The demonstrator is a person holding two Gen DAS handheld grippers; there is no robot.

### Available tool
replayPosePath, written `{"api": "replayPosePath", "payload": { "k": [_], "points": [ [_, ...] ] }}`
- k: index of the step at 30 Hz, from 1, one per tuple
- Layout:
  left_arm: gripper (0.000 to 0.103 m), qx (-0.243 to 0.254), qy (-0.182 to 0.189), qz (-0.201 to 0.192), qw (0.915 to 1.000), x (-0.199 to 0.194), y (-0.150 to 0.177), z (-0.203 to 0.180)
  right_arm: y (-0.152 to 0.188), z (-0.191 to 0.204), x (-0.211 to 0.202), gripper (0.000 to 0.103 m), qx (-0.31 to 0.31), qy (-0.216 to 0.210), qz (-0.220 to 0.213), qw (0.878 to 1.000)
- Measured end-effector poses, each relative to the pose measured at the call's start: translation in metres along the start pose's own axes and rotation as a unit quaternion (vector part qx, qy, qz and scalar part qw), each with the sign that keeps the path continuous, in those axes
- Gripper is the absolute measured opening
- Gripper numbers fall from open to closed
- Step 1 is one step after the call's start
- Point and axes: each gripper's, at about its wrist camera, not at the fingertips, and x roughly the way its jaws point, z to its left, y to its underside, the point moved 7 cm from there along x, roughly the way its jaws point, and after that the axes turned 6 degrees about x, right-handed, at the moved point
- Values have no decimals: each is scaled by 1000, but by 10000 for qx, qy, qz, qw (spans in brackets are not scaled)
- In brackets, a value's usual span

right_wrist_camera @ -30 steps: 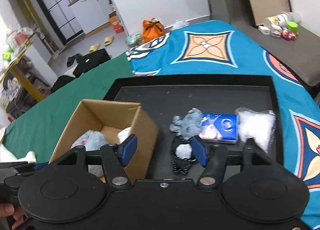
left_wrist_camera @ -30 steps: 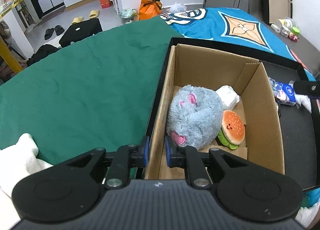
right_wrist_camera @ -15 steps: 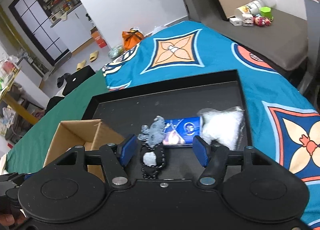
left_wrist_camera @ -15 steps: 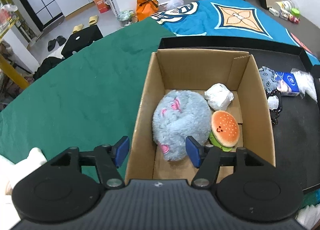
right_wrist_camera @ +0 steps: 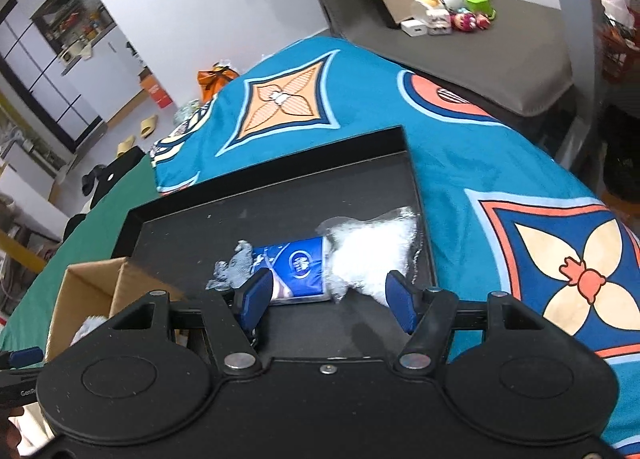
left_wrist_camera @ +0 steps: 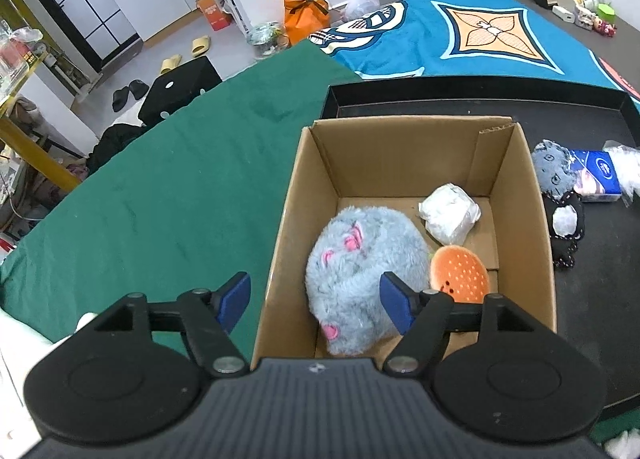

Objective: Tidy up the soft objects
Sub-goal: 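Move the right tool back toward the tissue pack and stuffing bag, then lower the right tool onto the clear bag of white stuffing and close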

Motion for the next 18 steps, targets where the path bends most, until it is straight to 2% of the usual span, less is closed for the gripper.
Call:
{"api": "replayPosePath", "payload": {
  "k": [14,18],
  "points": [
    [73,97,-162,98,9998,12,-18,-5,-5,-6,34,61,9,-4,139,9999],
    [77,103,-195,97,9997,13,-18,-4,-5,-8,45,53,-1,58,174,9998]
  ]
}}
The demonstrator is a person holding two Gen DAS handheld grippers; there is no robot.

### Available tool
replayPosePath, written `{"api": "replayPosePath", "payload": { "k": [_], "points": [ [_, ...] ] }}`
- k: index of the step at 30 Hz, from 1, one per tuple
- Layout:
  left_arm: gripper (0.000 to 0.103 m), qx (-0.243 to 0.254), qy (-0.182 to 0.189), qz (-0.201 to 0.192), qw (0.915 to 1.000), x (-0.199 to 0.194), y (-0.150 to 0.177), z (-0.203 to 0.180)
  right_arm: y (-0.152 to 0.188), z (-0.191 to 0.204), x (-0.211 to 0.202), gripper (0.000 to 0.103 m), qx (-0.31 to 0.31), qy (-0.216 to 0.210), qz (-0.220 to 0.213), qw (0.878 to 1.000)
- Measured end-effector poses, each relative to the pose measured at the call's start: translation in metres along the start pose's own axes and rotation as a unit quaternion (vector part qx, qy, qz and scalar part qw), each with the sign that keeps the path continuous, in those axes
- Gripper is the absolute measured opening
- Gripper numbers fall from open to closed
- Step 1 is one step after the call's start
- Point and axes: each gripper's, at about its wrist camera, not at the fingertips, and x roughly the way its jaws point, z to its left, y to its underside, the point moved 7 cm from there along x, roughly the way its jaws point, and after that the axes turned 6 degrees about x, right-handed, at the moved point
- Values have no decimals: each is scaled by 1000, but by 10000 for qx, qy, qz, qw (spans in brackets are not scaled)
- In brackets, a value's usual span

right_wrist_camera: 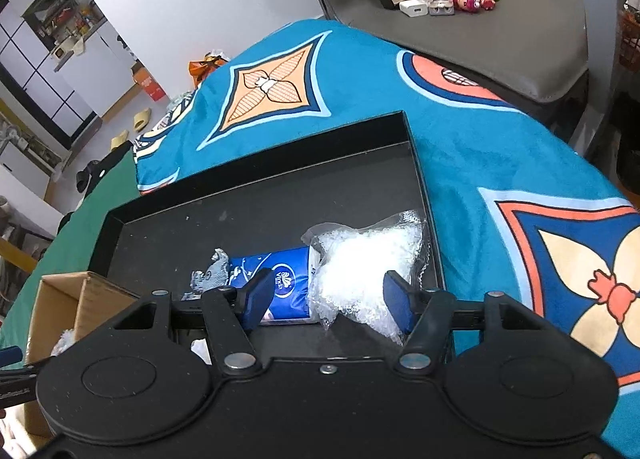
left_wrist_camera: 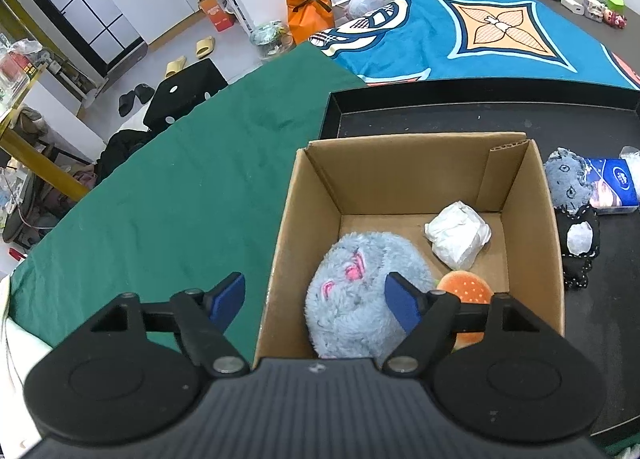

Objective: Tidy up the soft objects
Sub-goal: 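Lower the right tool onto the clear bag of white stuffing and close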

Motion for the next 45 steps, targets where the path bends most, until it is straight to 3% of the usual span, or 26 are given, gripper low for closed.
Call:
{"api": "replayPosePath", "payload": {
  "k": [3,6,10,12,22,35,38,40,45],
  "points": [
    [77,-75,24,14,10000,0,0,2,2,-5,4,38,-50,156,11,9999],
    [77,-88,25,1,10000,-2,1,2,4,-5,3,22,2,35,74,10000],
    [77,-89,47,-26,9999,-5,5,3,8,-4,-2,7,57,-99,144,9998],
    [77,-101,70,-29,9999,-7,9,4,10,-6,-5,6,205,-180,187,9995],
    [77,-168,159,-74,9997,-21,28,11,32,-7,-24,5,572,-350,361,9971],
    [77,-90,345,-111,9993,-27,41,7,69,-2,-39,7,429,-372,799,9952],
    [77,-101,362,-118,9992,-28,42,7,68,-5,-40,12,586,-383,779,9945],
    [77,-125,375,-133,9991,-28,42,8,69,-14,-36,27,1067,-509,864,9892],
    [77,-161,403,-134,9990,-26,44,9,74,-26,-23,30,1789,-718,1126,9748]
  ]
}}
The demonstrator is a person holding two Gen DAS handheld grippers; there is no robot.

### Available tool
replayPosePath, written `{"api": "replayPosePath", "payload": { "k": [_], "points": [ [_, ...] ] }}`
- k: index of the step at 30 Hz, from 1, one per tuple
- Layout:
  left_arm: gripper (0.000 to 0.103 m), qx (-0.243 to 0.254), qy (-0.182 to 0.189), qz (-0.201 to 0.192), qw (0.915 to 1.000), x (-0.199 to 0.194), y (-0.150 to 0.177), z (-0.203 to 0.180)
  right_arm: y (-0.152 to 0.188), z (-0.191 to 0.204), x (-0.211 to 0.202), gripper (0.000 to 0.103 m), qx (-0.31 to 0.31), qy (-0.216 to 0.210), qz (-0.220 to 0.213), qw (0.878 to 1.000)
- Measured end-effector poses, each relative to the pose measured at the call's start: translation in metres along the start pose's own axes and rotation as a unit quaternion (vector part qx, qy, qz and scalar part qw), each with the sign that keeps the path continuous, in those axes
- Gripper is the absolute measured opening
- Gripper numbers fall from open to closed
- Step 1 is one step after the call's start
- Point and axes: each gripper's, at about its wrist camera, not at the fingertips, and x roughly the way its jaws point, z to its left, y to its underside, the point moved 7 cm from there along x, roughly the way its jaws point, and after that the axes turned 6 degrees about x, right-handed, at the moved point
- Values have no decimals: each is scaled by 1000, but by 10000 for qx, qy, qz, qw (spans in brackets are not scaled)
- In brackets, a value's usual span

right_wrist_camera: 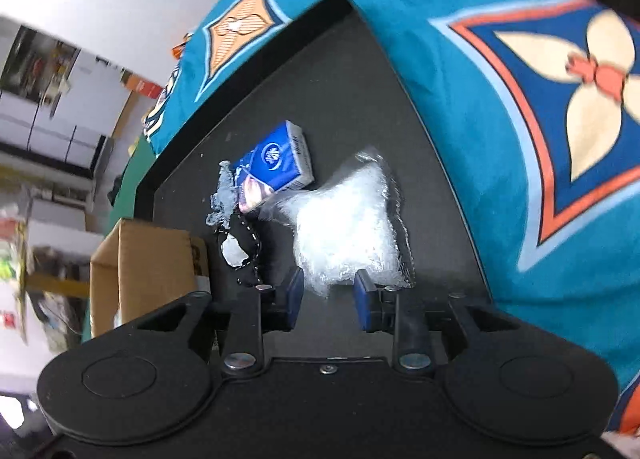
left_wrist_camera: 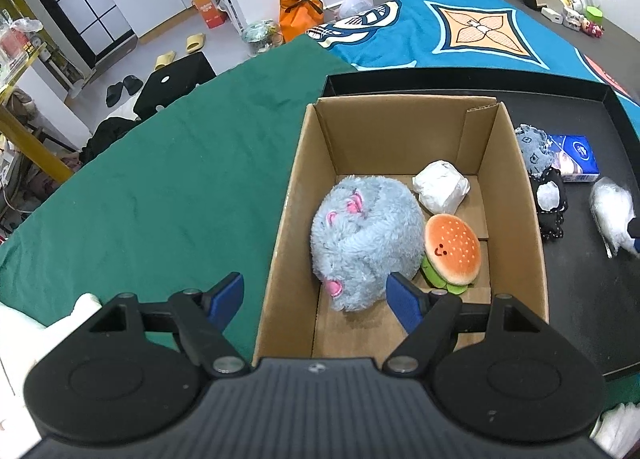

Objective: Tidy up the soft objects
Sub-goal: 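Lower the right tool onto the clear bag of white stuffing and close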

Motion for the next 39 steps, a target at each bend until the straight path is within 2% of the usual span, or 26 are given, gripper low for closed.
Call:
{"api": "replayPosePath", "payload": {
  "k": [2,3,6,11,16,23,29,33,36,39],
  "points": [
    [77,-2,22,18,10000,1,1,-1,0,-4,4,37,280,-145,104,9994],
    [77,6,30,26,10000,2,1,-2,0,-5,6,43,391,-218,160,9989],
    [77,27,51,38,10000,4,1,-3,6,-1,8,75,614,-464,387,9963],
    [77,39,49,56,10000,5,1,-3,4,5,9,75,439,-299,173,9984],
    [77,19,37,62,10000,7,1,-2,-6,0,10,60,491,-175,-34,9986],
    [77,39,28,74,10000,7,1,-3,-20,4,5,59,110,194,-549,9982],
    [77,13,42,52,10000,6,2,-2,-21,10,16,61,-156,468,-539,9973],
    [77,25,12,80,10000,7,3,0,-15,18,22,61,-358,491,-404,9973],
    [77,16,-33,97,9999,9,3,2,-9,26,26,61,-818,759,-525,9924],
    [77,-39,-54,108,9999,9,3,5,-5,31,29,56,-1049,816,-519,9898]
  ]
}}
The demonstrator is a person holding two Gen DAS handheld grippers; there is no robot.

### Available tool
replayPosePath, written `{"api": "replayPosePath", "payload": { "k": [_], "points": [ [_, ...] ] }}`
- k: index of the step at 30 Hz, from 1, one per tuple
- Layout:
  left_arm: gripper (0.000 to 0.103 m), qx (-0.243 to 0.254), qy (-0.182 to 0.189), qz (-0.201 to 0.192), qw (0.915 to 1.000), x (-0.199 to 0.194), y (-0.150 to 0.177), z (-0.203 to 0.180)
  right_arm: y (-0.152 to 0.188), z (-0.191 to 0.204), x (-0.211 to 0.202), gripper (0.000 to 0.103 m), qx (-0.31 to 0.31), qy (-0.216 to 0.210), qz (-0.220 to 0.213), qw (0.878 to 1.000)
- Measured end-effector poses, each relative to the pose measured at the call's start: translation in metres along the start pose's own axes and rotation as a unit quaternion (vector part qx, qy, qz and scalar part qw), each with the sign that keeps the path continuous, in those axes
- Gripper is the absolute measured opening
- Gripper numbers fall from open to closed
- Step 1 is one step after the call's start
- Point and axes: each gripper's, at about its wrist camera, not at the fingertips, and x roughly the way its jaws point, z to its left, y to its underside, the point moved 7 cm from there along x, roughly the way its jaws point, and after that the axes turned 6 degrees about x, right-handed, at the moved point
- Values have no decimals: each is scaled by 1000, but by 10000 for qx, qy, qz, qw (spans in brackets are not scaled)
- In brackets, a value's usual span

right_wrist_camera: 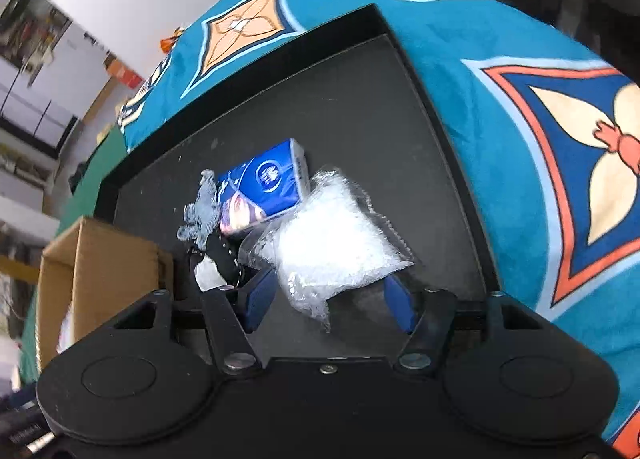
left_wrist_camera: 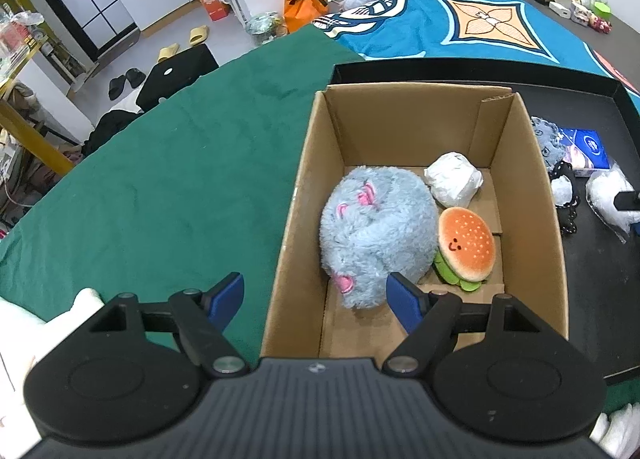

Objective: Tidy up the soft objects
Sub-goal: 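Lower the right tool onto the clear bag of white stuffing and close, then lift the stuffing bag with the right tool and carry it over the box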

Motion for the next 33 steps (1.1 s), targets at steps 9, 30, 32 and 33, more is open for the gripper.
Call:
{"api": "replayPosePath", "payload": {
  "k": [9,30,32,33],
  "points": [
    [77,6,-15,10,10000,0,0,1,0,-4,-5,19,-45,-143,-17,9999],
    [77,-70,75,-81,9999,-8,12,13,7,36,-52,17,-657,-500,-429,9957],
    [77,-83,100,-104,9999,-8,12,15,9,41,-54,17,-565,-664,-302,9957],
    [77,-95,121,-113,9998,-8,12,15,11,45,-55,17,-605,-703,-250,9954]
  ]
}}
